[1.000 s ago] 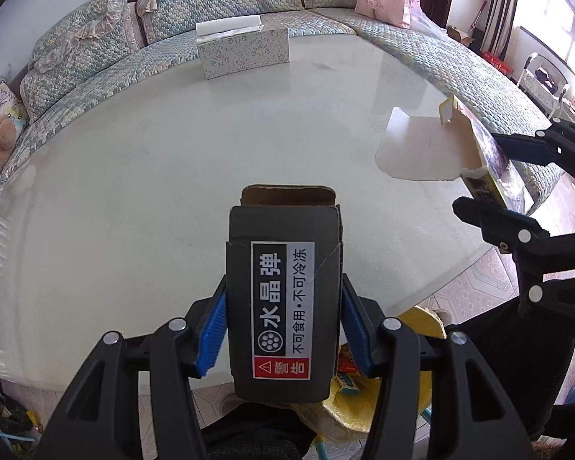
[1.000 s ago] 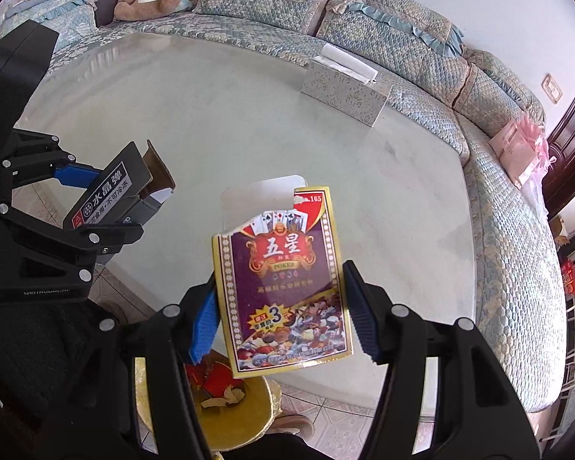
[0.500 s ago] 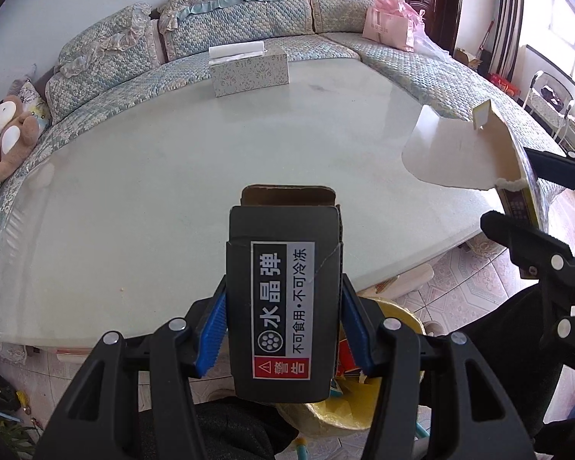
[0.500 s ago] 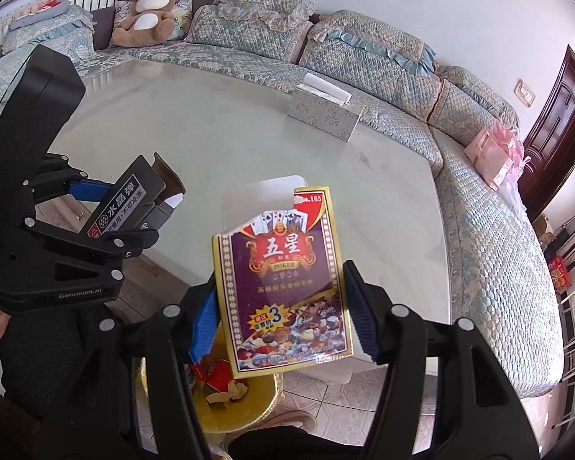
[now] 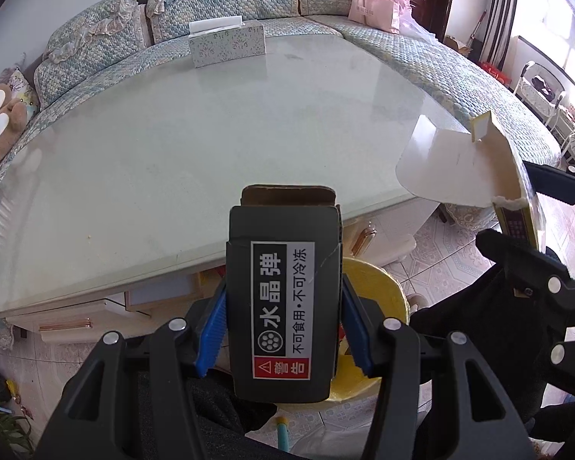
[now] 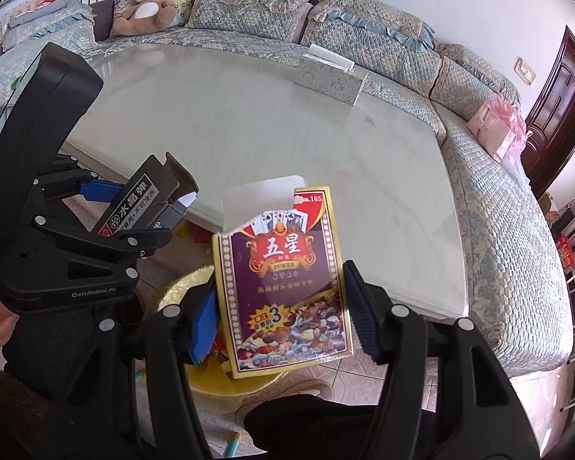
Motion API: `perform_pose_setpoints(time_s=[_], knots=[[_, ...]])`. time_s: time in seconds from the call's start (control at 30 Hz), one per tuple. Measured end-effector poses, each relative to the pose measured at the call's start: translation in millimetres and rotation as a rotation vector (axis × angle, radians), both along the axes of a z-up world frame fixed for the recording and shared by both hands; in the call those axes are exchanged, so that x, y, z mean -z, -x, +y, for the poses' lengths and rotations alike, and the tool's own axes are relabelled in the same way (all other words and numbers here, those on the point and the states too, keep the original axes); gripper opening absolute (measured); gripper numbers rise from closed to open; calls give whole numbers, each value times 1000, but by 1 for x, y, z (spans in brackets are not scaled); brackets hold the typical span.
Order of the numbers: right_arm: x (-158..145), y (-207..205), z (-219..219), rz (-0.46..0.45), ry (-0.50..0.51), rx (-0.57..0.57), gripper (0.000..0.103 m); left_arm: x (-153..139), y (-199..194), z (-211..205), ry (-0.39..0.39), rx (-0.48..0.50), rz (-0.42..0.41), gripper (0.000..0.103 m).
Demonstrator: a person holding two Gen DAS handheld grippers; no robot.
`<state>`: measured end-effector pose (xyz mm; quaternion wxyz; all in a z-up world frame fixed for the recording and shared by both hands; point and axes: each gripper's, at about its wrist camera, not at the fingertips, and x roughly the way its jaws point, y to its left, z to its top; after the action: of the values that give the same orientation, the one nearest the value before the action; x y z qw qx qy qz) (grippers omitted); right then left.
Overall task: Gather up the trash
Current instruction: 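Carry the black box and purple card box off the table over the yellow bin, then open both tools over the bin, dropping the black box and card box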
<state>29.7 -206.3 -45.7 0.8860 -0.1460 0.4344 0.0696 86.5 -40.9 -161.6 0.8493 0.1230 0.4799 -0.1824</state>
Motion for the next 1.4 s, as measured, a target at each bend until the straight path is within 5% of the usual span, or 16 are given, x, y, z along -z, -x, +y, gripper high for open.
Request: perform_pose_setpoints(time_s=[0.5, 0.97, 1.4], knots=[[103, -2, -3, 233, -84, 62, 58, 118, -4, 5, 49, -12, 258, 53], [208, -28, 0, 372, -48, 115, 58, 212, -28, -10, -38, -24, 438, 53], [266, -47, 2, 523, -49, 129, 59, 274, -46, -18, -79, -36, 585, 53]])
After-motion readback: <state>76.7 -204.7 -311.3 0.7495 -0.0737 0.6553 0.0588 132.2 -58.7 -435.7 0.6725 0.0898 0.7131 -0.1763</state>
